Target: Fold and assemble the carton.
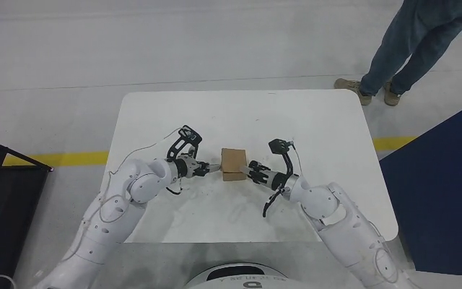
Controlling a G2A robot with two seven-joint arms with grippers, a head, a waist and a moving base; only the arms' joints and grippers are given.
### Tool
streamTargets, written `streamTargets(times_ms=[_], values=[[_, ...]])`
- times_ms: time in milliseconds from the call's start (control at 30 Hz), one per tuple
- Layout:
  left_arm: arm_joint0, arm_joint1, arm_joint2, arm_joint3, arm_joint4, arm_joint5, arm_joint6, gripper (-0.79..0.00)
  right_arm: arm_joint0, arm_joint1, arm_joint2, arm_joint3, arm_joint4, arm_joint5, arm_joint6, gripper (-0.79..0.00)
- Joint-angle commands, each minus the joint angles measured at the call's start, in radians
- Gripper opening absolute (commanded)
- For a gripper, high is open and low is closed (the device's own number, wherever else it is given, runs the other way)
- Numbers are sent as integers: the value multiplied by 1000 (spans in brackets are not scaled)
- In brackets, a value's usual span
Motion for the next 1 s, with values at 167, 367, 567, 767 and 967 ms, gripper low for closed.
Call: streamTargets(times_ms=[167,367,567,767,967], values=[[-33,-9,20,23,-27,-2,13,0,7,-1,-7,3,-14,22,-8,-431],[-30,-7,10,17,-29,-1,7,0,17,-4,-22,9,-25,30,-10,-434],[-26,-3,-12,24,-6,31,-2,0,26,-6,-27,16,-21,46,-16,-446],[-5,5,-63,15,-31,39,8,0,34,-10,-21,25,17,67,-40,-465],[3,8,-63,3,-41,2,-8,0,50,-16,-31,44,38,99,-58,-465]])
